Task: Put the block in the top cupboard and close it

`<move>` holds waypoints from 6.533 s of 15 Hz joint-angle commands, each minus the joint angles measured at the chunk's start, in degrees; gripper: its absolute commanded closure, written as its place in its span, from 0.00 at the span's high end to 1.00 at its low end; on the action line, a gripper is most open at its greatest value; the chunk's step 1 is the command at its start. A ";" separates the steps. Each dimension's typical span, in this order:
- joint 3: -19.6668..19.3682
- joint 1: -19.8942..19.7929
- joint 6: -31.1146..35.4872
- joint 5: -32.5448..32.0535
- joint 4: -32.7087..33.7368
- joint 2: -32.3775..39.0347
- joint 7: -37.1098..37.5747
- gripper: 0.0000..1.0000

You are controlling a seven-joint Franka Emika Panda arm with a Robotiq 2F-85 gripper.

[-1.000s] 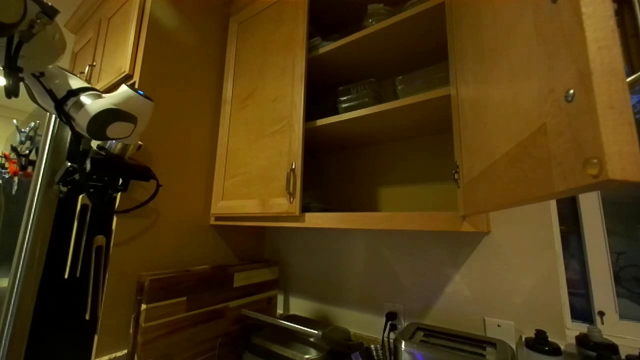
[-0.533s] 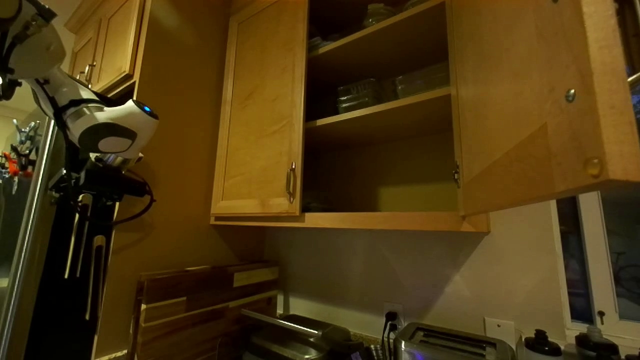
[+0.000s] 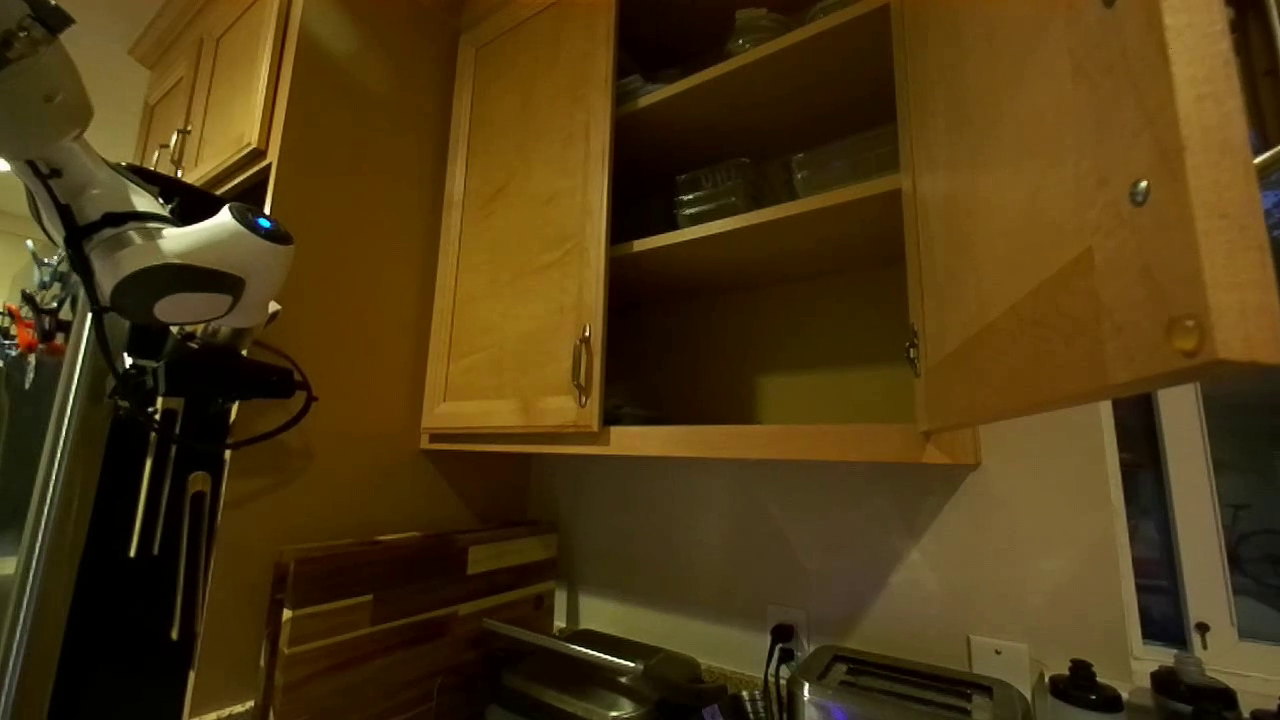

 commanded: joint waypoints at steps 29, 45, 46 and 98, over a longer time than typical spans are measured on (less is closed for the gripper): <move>1.10 -0.31 6.35 23.65 -4.81 -3.54 -17.80 0.55; 0.54 -4.01 -0.15 34.80 -8.99 -7.68 -25.08 0.13; 0.17 -4.45 -1.02 34.60 -10.39 -9.60 -24.32 0.13; -19.44 -11.71 -48.76 -55.80 6.51 -13.85 -7.39 0.10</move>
